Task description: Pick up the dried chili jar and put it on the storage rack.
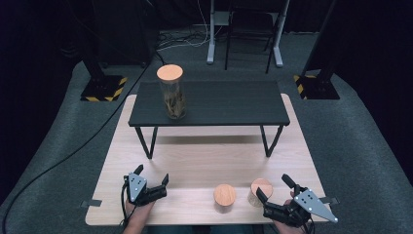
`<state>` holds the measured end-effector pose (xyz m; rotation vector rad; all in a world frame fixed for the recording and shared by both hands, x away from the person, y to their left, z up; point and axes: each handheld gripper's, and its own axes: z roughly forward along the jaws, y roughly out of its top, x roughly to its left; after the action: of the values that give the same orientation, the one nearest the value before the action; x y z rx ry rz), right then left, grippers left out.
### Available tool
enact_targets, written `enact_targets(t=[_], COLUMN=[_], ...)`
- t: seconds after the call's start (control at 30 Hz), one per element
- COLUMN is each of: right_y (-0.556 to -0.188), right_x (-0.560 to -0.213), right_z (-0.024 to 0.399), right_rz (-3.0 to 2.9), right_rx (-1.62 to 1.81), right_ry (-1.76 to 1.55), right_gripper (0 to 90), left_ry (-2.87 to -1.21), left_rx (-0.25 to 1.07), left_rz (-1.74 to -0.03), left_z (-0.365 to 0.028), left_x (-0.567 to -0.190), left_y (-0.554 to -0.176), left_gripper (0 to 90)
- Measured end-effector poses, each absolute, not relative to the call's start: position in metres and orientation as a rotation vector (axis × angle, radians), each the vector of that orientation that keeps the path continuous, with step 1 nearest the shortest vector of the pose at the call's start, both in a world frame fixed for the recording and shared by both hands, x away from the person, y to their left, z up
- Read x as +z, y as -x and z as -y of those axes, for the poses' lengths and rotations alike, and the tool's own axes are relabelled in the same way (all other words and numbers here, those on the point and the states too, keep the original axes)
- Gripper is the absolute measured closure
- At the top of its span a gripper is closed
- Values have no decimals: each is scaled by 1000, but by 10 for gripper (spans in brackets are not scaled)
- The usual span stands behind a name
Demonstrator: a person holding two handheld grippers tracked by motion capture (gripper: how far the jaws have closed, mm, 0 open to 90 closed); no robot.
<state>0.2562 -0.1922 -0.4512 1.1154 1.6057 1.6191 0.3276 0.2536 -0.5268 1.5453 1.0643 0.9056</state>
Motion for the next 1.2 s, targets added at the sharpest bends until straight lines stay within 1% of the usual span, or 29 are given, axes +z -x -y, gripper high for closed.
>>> enact_targets(t=[0.73,1.2], right_y=[-248,-249], right_x=[-450,-456], right_z=[163,150], right_rz=[-1682,-1741], right_rx=[1664,1664], right_ry=[-1037,-1014], right_gripper=[0,0], left_ry=[-1546,-1543], left_rx=[906,905], left_rz=[-1059,-1060], left_z=[-254,-254], left_x=[-527,-527], left_y=[-327,-327], left_gripper=[1,1])
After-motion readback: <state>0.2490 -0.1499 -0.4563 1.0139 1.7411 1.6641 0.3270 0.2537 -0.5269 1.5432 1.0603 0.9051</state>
